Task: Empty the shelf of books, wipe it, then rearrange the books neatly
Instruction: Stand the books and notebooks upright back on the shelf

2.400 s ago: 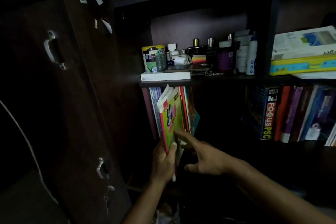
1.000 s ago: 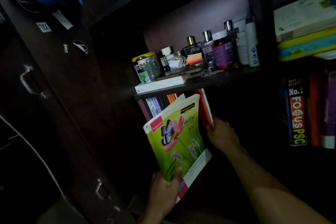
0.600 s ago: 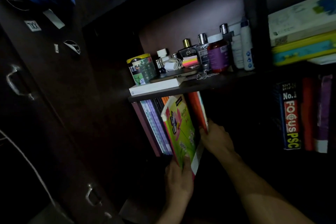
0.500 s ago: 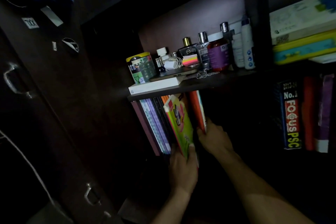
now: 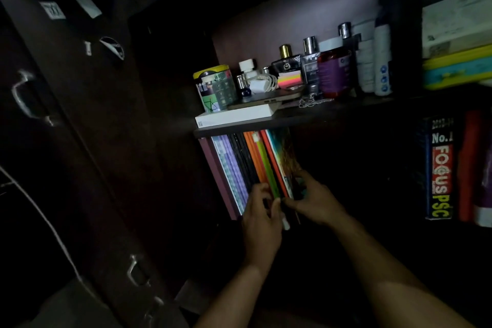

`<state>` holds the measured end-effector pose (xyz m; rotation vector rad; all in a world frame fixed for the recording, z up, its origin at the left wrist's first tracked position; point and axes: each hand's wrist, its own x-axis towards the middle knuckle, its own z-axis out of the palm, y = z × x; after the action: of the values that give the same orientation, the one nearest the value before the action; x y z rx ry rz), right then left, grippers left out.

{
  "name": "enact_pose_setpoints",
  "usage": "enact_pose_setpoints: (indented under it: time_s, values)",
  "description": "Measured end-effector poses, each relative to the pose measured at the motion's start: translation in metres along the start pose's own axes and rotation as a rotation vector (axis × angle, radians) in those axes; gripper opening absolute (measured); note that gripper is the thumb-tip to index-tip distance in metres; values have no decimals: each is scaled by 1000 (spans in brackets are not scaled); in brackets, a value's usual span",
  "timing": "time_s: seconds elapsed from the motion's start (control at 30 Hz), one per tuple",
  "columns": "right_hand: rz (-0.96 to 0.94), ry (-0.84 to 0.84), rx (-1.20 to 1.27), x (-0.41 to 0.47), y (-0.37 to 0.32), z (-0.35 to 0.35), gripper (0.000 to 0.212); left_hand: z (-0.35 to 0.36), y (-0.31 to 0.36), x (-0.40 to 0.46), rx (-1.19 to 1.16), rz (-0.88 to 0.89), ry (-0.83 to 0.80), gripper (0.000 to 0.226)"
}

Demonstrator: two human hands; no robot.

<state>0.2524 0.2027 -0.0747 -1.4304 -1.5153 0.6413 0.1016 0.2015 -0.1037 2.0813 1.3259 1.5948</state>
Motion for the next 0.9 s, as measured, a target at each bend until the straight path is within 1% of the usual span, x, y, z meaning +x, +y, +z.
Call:
enact_pose_setpoints:
  time_s: [0.13,0.23,0.33,0.37,0.4,0.43,0.53,0.57,0.63,0.7,0.73,0.83,0.9]
  values:
    - [-55,-15,-3,1,6,1,74,14,-1,24,4,-25,34,34]
    - [-75,-25,-51,4,11,5,76,16,-9,21,15,10,4,23]
    - [-89,-14,-73,6,12,7,75,12,-17,3,-25,68,-107,18]
    - [-93,-12,-70,5,11,8,74,9,-17,-6,-43,57,-174,16]
    - [-99,-7,-65,5,10,7,73,7,-15,-14,-58,26,-261,20]
    - [-109,-3,-62,4,9,6,73,5,-10,-22,-55,-19,-361,36]
    - [-89,1,-97,5,9,2,74,-1,3,-39,78,-117,-628,107]
    - [-72,-3,-127,4,7,0,74,-3,7,-41,116,-121,-685,121]
    - [-30,0,-180,1,3,-3,65,-3,7,-41,145,-69,-731,134]
    - [19,43,-231,-4,-1,-8,54,0,3,-38,104,-8,-759,135]
    - [32,54,-251,-4,-5,-8,53,1,-1,-36,84,5,-757,133]
    - [55,44,-377,-9,-25,-17,62,2,-4,-34,-21,16,-770,121]
    - [76,-16,-553,-15,-39,-25,62,-2,-3,-33,-44,44,-773,109]
